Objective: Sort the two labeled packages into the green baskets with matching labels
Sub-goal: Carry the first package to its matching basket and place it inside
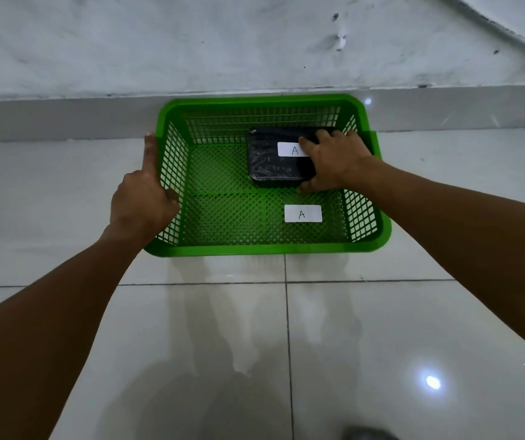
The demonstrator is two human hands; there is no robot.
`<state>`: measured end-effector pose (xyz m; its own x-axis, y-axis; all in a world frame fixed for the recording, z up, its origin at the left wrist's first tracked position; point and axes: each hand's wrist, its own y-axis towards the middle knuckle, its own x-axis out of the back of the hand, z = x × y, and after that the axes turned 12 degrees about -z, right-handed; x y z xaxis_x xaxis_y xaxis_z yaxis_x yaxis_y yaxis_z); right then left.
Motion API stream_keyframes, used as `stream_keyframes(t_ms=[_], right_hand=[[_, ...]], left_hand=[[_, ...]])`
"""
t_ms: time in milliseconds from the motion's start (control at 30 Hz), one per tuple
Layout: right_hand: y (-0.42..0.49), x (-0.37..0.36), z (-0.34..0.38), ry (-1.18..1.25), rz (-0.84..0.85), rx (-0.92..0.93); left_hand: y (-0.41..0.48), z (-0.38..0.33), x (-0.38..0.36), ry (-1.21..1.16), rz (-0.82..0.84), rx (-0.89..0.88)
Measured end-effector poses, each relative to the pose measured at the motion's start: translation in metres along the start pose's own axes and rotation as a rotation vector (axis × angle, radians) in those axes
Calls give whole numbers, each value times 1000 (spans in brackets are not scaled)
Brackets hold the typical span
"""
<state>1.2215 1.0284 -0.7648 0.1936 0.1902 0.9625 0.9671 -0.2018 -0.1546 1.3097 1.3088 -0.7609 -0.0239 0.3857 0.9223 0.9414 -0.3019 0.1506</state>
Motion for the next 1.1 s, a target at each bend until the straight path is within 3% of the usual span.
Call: stream_keyframes(t_ms=[1100], right_hand=[[4, -3, -2, -111, -30, 66]], left_hand=[[1, 4, -5, 102, -12, -23]])
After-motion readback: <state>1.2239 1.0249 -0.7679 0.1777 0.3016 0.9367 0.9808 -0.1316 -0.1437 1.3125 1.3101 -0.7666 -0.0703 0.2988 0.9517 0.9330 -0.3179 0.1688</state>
